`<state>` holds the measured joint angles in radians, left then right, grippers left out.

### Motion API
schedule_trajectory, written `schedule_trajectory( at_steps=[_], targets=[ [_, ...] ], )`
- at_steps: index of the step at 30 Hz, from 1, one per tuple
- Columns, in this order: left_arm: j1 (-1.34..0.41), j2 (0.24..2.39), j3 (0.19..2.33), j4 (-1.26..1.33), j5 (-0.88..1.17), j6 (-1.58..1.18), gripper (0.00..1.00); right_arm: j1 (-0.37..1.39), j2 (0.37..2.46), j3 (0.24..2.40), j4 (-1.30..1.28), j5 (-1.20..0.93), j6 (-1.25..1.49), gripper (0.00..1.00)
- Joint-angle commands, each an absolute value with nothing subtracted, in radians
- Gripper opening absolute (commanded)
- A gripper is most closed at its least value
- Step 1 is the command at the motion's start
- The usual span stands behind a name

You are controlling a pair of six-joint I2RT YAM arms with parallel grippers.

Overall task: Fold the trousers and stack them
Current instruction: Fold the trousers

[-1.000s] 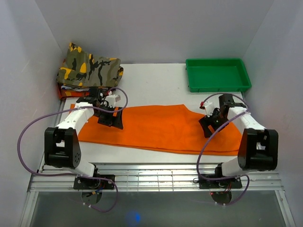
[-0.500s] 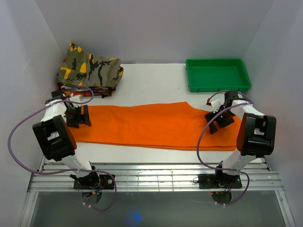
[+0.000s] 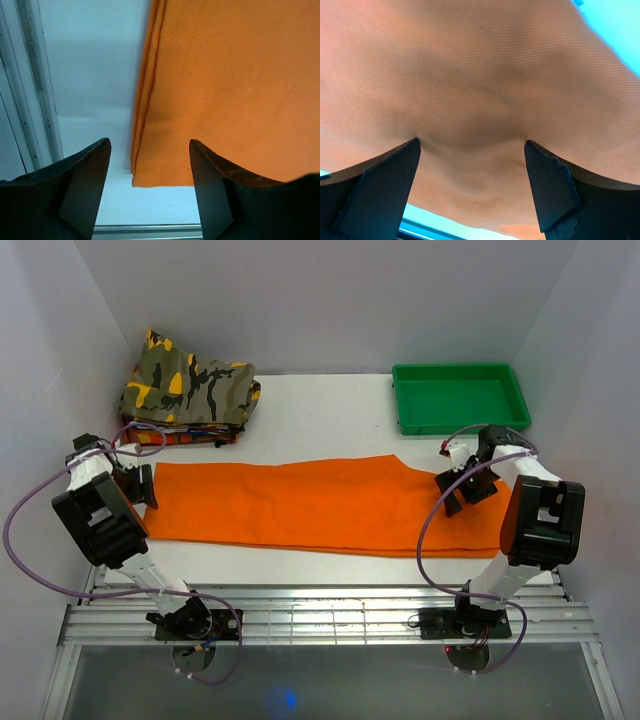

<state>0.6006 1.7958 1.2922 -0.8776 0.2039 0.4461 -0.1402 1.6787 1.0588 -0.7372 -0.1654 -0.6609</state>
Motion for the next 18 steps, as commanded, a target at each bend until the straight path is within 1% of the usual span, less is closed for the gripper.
schedule_trajectory(
  at_steps=[1, 6, 7, 9, 10, 13, 14, 16, 18],
  targets=[
    [0.609, 1.790, 1.272, -0.836, 0.173, 0.448, 0.74, -0.144, 1.605, 1.126, -0.752, -0.201, -0.657, 0.90],
    [0.611, 1.810, 1.207, -0.761, 0.153, 0.446, 0.73, -0.144, 1.465, 1.161, -0.732, -0.248, -0.676, 0.90],
    [0.609, 1.813, 1.200, -0.747, 0.155, 0.448, 0.72, -0.144, 1.400, 1.155, -0.712, -0.255, -0.669, 0.90],
    [0.609, 1.822, 1.183, -0.735, 0.161, 0.453, 0.69, -0.146, 1.335, 1.099, -0.599, -0.213, -0.643, 0.90],
    [0.609, 1.835, 1.178, -0.727, 0.163, 0.451, 0.65, -0.144, 1.286, 1.076, -0.566, -0.193, -0.643, 0.90],
    [0.607, 1.862, 1.161, -0.715, 0.192, 0.433, 0.60, -0.152, 1.266, 1.020, -0.552, -0.141, -0.711, 0.90],
    [0.606, 1.868, 1.155, -0.712, 0.198, 0.431, 0.56, -0.158, 1.272, 1.019, -0.569, -0.149, -0.725, 0.90],
    [0.601, 1.876, 1.137, -0.698, 0.210, 0.428, 0.53, -0.175, 1.298, 1.019, -0.630, -0.167, -0.747, 0.90],
    [0.600, 1.878, 1.132, -0.693, 0.213, 0.426, 0.47, -0.181, 1.321, 1.022, -0.684, -0.184, -0.773, 0.95]
  ],
)
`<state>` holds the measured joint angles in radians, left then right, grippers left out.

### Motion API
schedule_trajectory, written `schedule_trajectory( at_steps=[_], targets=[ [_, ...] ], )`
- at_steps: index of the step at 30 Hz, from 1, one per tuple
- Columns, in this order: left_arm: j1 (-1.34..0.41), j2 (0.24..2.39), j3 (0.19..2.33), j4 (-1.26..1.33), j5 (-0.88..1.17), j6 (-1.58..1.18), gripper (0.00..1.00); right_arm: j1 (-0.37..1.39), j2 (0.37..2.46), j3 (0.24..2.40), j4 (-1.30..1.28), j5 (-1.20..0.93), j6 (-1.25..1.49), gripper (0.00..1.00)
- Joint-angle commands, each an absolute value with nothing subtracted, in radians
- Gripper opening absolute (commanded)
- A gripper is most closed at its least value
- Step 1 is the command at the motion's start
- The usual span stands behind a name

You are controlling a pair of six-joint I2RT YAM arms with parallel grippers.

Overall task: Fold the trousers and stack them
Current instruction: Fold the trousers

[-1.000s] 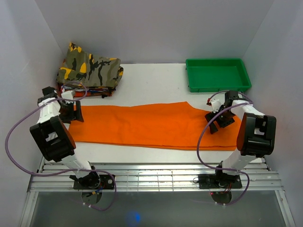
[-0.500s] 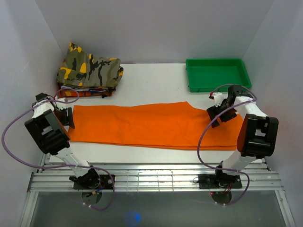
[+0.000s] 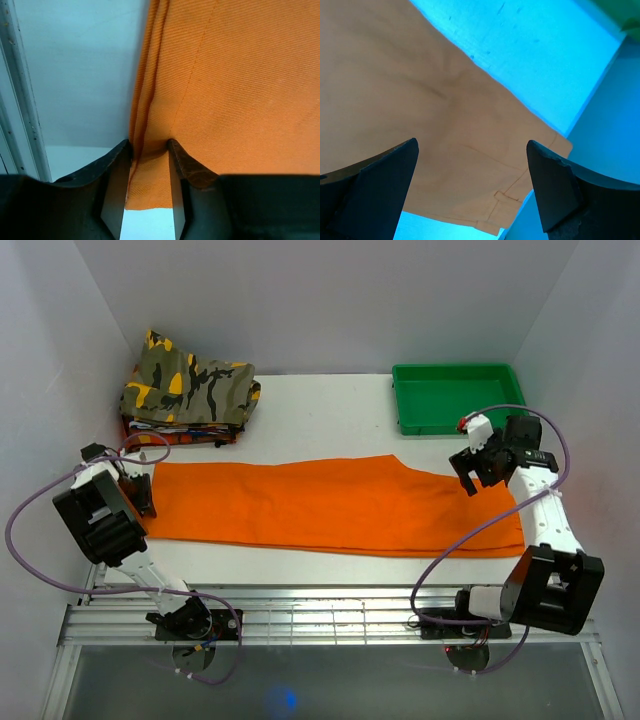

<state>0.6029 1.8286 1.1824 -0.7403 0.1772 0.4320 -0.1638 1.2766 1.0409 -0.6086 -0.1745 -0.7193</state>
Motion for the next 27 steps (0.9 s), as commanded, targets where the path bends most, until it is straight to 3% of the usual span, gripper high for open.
schedule_trajectory(
  at_steps=[1, 5, 9, 10, 11, 21, 27],
  targets=[
    [0.600, 1.878, 1.137, -0.696, 0.221, 0.426, 0.44, -0.181, 1.340, 1.025, -0.698, -0.183, -0.778, 0.96],
    [0.601, 1.852, 1.172, -0.732, 0.267, 0.410, 0.36, -0.184, 1.397, 1.020, -0.730, -0.147, -0.788, 1.00],
    [0.606, 1.813, 1.221, -0.773, 0.295, 0.405, 0.17, -0.201, 1.450, 1.028, -0.758, -0.135, -0.807, 0.94],
    [0.615, 1.807, 1.235, -0.797, 0.299, 0.408, 0.04, -0.204, 1.468, 1.032, -0.765, -0.137, -0.807, 0.93],
    [0.621, 1.801, 1.250, -0.811, 0.305, 0.411, 0.00, -0.207, 1.474, 1.040, -0.781, -0.138, -0.808, 0.92],
    [0.643, 1.657, 1.479, -1.063, 0.495, 0.532, 0.00, -0.232, 1.526, 1.043, -0.868, -0.190, -0.825, 0.88],
    [0.517, 1.580, 1.526, -1.166, 0.627, 0.477, 0.00, -0.250, 1.555, 1.043, -0.905, -0.196, -0.830, 0.84]
  ],
)
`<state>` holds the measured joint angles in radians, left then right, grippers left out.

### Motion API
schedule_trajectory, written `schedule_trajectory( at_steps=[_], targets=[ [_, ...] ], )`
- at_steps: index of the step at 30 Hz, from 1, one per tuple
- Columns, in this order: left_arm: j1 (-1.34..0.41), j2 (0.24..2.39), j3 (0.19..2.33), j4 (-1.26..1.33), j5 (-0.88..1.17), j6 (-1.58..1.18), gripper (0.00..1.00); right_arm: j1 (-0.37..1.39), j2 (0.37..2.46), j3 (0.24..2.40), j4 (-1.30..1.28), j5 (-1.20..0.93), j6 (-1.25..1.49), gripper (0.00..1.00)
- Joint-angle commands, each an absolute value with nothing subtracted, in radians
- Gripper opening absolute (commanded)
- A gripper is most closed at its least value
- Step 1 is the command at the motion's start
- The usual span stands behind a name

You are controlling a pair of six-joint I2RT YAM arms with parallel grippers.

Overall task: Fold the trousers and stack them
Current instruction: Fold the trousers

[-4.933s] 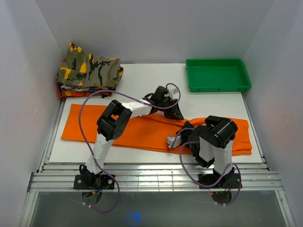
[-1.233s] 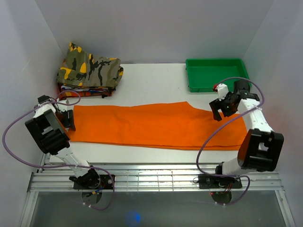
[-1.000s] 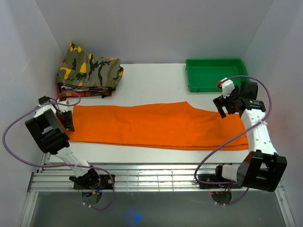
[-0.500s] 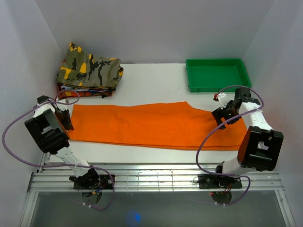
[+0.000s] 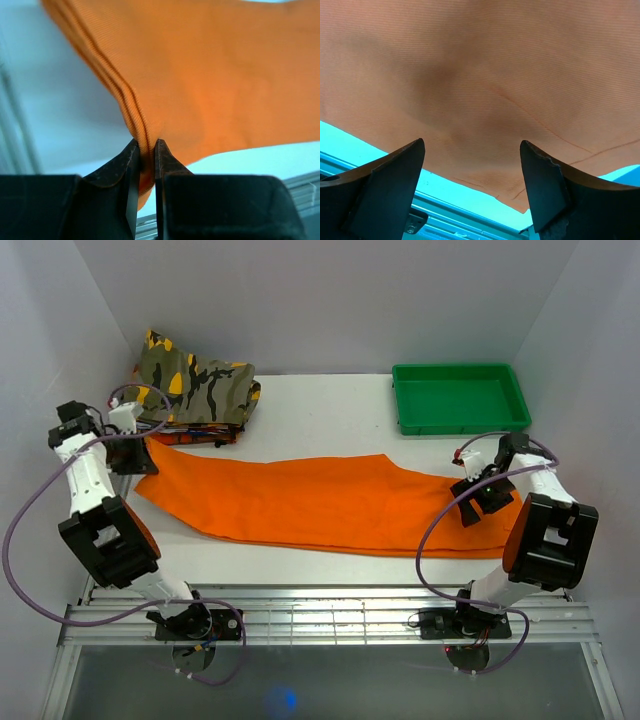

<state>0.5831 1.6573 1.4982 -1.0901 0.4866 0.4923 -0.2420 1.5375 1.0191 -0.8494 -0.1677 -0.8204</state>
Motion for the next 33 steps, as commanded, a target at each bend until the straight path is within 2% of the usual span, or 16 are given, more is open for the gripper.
schedule_trajectory(
  at_steps=[1, 6, 12, 15, 22, 27, 33],
  targets=[
    [0.456, 1.566, 1.522, -1.170, 0.667, 0.459, 0.00, -0.250, 1.578, 1.048, -0.919, -0.202, -0.827, 0.82],
    [0.281, 1.505, 1.442, -1.106, 0.810, 0.251, 0.00, -0.250, 1.637, 1.051, -0.922, -0.199, -0.798, 0.76],
    [0.037, 1.439, 1.315, -0.800, 0.828, -0.056, 0.00, -0.249, 1.680, 1.040, -0.902, -0.199, -0.750, 0.63],
    [-0.081, 1.454, 1.270, -0.694, 0.847, -0.168, 0.00, -0.248, 1.695, 1.034, -0.890, -0.192, -0.729, 0.60],
    [-0.357, 1.485, 1.197, -0.485, 0.531, -0.468, 0.00, -0.248, 1.706, 1.034, -0.882, -0.176, -0.707, 0.57],
    [-0.546, 1.555, 1.184, -0.394, 0.402, -0.587, 0.00, -0.249, 1.723, 1.039, -0.884, -0.184, -0.686, 0.56],
    [-0.670, 1.673, 1.219, -0.348, 0.293, -0.710, 0.00, -0.247, 1.727, 1.035, -0.879, -0.190, -0.678, 0.55]
  ],
)
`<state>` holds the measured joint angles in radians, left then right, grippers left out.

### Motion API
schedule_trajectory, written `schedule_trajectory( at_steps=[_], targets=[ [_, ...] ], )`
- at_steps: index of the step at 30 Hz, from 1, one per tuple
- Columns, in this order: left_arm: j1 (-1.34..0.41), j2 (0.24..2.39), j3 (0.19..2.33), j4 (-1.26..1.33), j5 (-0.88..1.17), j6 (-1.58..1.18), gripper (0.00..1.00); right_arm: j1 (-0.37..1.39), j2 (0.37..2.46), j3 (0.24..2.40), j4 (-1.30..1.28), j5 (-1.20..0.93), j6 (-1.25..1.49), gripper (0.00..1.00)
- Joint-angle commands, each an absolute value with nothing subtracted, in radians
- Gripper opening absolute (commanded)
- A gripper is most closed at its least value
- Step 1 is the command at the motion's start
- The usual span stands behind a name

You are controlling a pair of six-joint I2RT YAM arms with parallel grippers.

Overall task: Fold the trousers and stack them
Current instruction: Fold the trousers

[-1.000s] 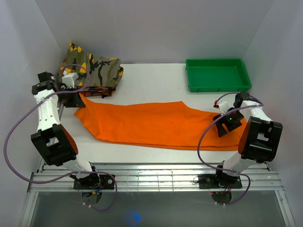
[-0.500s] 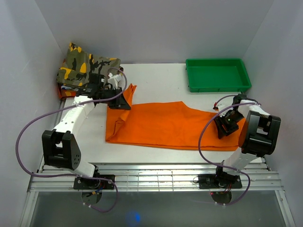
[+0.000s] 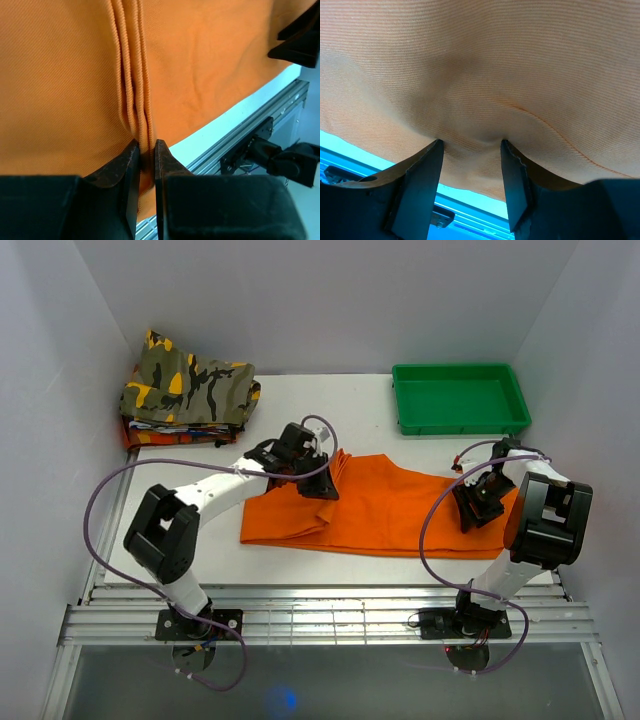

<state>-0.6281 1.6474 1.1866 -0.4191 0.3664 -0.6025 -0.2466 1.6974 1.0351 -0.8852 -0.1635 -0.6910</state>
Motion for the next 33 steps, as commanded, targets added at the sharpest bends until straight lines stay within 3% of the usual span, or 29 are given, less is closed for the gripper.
schedule_trajectory(
  at_steps=[1, 15, 28, 31, 33],
  targets=[
    [-0.681, 1.687, 1.230, -0.347, 0.285, -0.721, 0.00, -0.245, 1.727, 1.034, -0.879, -0.192, -0.678, 0.55],
    [-0.779, 1.858, 1.353, -0.333, 0.256, -0.793, 0.00, -0.242, 1.718, 1.017, -0.873, -0.210, -0.675, 0.54],
    [-0.824, 1.870, 1.333, -0.330, 0.261, -0.818, 0.00, -0.235, 1.724, 1.014, -0.871, -0.225, -0.670, 0.54],
    [-0.825, 1.897, 1.348, -0.325, 0.262, -0.825, 0.08, -0.232, 1.720, 1.011, -0.873, -0.229, -0.669, 0.54],
    [-0.825, 1.925, 1.373, -0.324, 0.276, -0.821, 0.22, -0.230, 1.717, 1.011, -0.877, -0.233, -0.670, 0.54]
  ],
)
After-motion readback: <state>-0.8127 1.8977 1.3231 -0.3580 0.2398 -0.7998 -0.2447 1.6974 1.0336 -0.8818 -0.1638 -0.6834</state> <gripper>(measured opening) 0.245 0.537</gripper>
